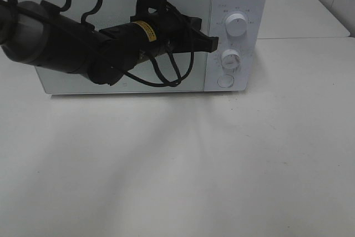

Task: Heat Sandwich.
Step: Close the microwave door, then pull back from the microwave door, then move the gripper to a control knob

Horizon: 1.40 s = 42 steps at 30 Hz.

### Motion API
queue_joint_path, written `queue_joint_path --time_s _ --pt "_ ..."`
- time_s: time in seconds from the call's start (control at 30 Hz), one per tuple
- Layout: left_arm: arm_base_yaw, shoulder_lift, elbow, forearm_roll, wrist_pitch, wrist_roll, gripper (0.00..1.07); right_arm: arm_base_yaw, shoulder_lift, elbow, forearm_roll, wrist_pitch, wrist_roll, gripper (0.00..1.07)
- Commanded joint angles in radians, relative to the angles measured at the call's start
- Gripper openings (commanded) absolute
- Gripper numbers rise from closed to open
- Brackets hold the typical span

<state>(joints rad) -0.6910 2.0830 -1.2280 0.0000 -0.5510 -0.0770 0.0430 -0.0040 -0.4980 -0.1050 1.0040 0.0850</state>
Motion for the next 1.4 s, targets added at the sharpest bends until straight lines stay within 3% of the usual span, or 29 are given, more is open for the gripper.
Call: queue_joint_path --time_s 0.03,0.37,0.8,0.87,0.9,0.97,1.0,1.03,1.1,1.13,1.4 --pt "0.037 -0.003 -0.022 -0.093 -0.030 -0.002 0.00 -0.006 -0.028 0.001 -0.003 -0.007 0.003 0.76" --pt "-0.017 -0.074 0.039 -0.090 0.015 0.015 0.00 -0.006 -0.028 0.001 -0.003 -0.007 0.003 0.76" --pt "-0.073 -0.228 0.284 -0.087 0.025 0.009 0.00 -0.006 -0.028 0.001 -0.003 -0.007 0.003 0.76" --pt "-0.073 -0.268 0.320 -0.096 0.095 0.009 0.10 -0.006 -0.028 0.001 -0.003 -0.007 0.003 0.76" --pt "-0.073 -0.268 0.320 -0.096 0.095 0.009 0.10 -0.006 -0.028 0.001 -0.003 -0.007 0.003 0.76" --pt "-0.073 -0.288 0.331 -0.099 0.150 0.009 0.30 -0.006 -0.028 0.001 -0.003 -0.007 0.003 0.76" --pt "-0.073 -0.309 0.339 -0.099 0.206 0.009 0.63 -0.006 -0.028 0.001 -0.003 -0.007 0.003 0.76" --pt "-0.073 -0.309 0.339 -0.099 0.206 0.009 0.63 -0.006 -0.028 0.001 -0.003 -0.007 0.003 0.76" --pt "-0.073 -0.324 0.341 -0.103 0.267 0.008 0.95 -0.006 -0.028 0.001 -0.003 -0.007 0.003 0.76" --pt "-0.073 -0.329 0.341 -0.103 0.297 0.005 1.02 -0.006 -0.028 0.001 -0.003 -0.007 0.003 0.76" --pt "-0.072 -0.364 0.341 -0.102 0.610 0.006 0.99 -0.006 -0.028 0.001 -0.003 -0.007 0.003 0.76"
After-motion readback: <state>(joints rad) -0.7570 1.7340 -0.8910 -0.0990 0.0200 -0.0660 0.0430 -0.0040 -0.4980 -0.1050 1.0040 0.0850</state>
